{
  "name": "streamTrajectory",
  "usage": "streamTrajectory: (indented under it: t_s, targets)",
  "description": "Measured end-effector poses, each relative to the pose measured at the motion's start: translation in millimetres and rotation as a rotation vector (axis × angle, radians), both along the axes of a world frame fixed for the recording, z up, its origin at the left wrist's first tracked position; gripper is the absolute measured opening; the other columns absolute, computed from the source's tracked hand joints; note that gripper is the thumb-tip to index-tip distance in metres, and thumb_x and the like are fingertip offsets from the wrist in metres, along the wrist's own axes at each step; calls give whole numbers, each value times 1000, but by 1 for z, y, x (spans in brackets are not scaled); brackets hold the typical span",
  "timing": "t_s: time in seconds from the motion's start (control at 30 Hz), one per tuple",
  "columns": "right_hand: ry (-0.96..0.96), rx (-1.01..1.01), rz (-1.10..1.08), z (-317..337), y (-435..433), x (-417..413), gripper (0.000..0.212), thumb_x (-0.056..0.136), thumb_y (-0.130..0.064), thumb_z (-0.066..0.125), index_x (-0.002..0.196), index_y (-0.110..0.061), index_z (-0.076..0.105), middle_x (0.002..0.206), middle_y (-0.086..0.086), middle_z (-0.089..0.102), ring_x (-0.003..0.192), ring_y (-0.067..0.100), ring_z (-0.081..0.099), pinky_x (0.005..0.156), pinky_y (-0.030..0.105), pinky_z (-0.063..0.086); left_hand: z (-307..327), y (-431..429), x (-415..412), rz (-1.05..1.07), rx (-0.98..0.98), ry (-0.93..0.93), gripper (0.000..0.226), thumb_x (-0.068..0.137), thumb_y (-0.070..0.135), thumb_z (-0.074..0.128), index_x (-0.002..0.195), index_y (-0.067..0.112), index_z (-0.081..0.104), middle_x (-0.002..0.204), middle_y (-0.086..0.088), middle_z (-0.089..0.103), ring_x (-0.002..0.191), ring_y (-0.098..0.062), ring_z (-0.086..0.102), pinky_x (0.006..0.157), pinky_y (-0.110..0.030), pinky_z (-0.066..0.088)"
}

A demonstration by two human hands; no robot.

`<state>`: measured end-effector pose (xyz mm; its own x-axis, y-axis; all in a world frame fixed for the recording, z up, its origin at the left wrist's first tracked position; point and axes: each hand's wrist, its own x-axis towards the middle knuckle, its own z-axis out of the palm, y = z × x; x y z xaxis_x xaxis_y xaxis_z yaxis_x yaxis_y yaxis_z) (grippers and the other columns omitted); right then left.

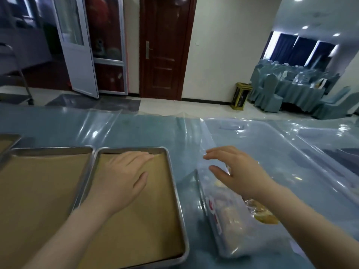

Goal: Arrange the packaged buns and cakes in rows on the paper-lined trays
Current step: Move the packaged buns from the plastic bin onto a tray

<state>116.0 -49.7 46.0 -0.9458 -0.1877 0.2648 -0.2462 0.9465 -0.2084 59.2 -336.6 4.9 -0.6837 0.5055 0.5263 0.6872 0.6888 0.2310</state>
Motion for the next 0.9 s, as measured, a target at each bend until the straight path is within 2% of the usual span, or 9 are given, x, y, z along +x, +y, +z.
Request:
streamTrajectory:
  t_s: [0.07, 0.17, 0.27, 0.4, 0.53, 0.63, 0.7, 0.8, 0.9]
  targets:
    - [-9, -15, -2, -2, 46, 6, 27, 90, -35, 57, 116, -32, 63, 122, -15, 60, 111, 3, 52, 90, 19, 37, -3, 40, 11, -12, 17, -58, 44, 84, 31, 40, 116, 12, 64, 113, -3, 66, 103, -23, 62, 93, -36, 46]
    - [-42, 3, -35, -4, 108, 15, 25, 90, -33, 59, 115, -31, 64, 116, -17, 61, 93, -9, 55, 79, 12, 36, -3, 90, 25, -22, 61, -136, 46, 85, 35, 39, 117, 13, 63, 116, -1, 64, 108, -23, 60, 92, -42, 48]
    - [-108, -1, -79, -8, 159, 16, 24, 90, -35, 58, 114, -33, 63, 107, -20, 61, 91, 4, 61, 80, 23, 44, -5, 127, 36, -17, 123, -183, 46, 86, 38, 39, 121, 17, 60, 121, 4, 61, 113, -17, 56, 97, -36, 43]
    - [-218, 105, -200, -26, 201, 9, 7, 90, -36, 56, 91, -32, 62, 74, -19, 61, 76, 12, 62, 65, 28, 47, -9, 166, 46, -1, 163, -227, 37, 92, 31, 53, 129, 29, 52, 127, 20, 46, 125, -2, 38, 104, -27, 29]
    - [-390, 304, -215, -49, 216, 7, 16, 89, -45, 53, 86, -30, 57, 89, -4, 67, 77, 18, 59, 68, 31, 51, -6, 208, 43, -82, 40, -312, 47, 90, 42, 50, 136, 40, 38, 135, 26, 32, 126, 11, 15, 110, -24, 13]
    - [-533, 298, -138, -62, 217, 10, 28, 90, -52, 51, 95, -26, 59, 97, 0, 66, 82, 17, 56, 70, 30, 46, -5, 237, 40, -86, -5, -443, 55, 90, 46, 50, 140, 43, 27, 152, 18, 17, 138, 0, 7, 116, -35, 14]
    - [-634, 158, -71, -67, 212, 14, 48, 91, -60, 42, 116, -21, 55, 112, 5, 64, 98, 20, 57, 83, 32, 46, -8, 246, 39, -41, -58, -474, 67, 88, 51, 51, 144, 45, 14, 156, 18, -3, 143, -10, 1, 115, -40, 16]
    - [-809, 102, 26, -76, 201, 17, 88, 80, -78, 31, 149, -24, 20, 153, 7, 30, 137, 28, 33, 111, 45, 30, -14, 246, 38, 19, -122, -425, 75, 87, 56, 50, 146, 41, 6, 156, 15, -10, 142, -8, -5, 113, -32, 6]
    - [-899, 360, 116, -92, 194, 15, 101, 71, -86, 37, 150, -38, -5, 160, 3, -3, 145, 37, 2, 114, 59, 15, -15, 245, 37, 35, -175, -370, 74, 88, 56, 47, 147, 38, 8, 157, 10, -7, 140, -4, -7, 106, -23, -5]
